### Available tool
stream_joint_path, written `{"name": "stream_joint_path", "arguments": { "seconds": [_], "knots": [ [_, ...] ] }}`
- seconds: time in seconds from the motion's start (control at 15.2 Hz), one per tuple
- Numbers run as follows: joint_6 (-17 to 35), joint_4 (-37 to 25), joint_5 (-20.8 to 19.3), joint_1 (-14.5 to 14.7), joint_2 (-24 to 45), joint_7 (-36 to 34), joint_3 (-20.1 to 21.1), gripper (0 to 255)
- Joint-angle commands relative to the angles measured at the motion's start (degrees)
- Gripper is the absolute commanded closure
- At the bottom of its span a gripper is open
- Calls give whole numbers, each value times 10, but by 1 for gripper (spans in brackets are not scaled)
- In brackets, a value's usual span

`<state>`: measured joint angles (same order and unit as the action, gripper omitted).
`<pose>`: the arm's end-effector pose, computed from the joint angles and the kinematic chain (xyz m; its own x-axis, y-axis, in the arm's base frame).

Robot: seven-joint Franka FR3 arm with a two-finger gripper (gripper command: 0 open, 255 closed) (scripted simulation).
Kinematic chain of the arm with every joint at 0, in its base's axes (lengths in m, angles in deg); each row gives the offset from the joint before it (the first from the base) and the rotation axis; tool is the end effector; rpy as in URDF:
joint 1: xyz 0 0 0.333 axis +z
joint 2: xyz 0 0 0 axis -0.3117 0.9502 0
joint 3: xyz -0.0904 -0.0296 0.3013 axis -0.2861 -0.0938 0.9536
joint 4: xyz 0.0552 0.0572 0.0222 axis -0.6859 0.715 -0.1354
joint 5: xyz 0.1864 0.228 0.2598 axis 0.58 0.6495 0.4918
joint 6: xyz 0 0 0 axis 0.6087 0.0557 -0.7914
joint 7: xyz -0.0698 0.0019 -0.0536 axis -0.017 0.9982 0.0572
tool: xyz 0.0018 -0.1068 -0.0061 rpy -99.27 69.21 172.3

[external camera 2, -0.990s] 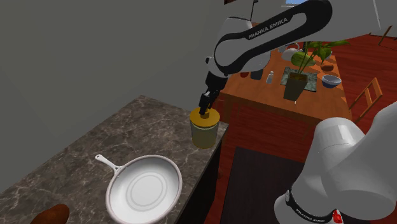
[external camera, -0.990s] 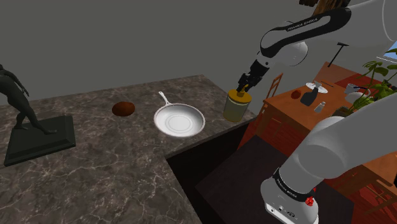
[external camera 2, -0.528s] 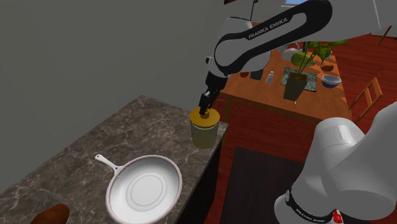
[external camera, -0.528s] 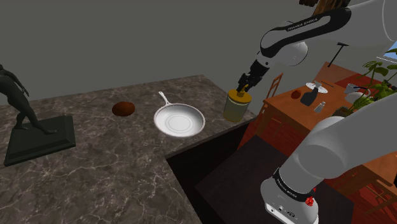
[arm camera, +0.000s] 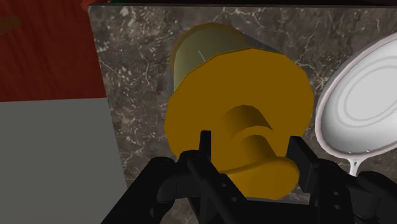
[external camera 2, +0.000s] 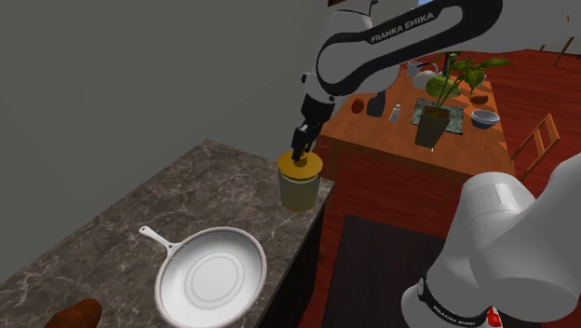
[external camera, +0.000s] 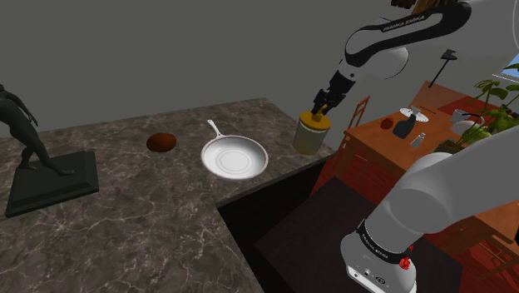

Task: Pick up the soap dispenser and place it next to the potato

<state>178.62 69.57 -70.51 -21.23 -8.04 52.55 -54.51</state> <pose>0.3633 -0.2163 0.4232 0.9569 -0.2052 0.2053 -0.1654 -0.9667 -0.1954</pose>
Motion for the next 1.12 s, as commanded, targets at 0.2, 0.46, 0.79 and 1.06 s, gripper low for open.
{"name": "stream_joint_path", "arguments": {
  "seconds": [0.2, 0.46, 0.79, 1.06],
  "knots": [
    [-42, -26, -7, -4, -17, -14, 10, 255],
    [-74, -49, -11, -7, -28, -24, 17, 255],
    [-114, -80, -14, -8, -38, -34, 25, 255],
    [-144, -106, -15, -8, -43, -41, 30, 255]
  ]
}}
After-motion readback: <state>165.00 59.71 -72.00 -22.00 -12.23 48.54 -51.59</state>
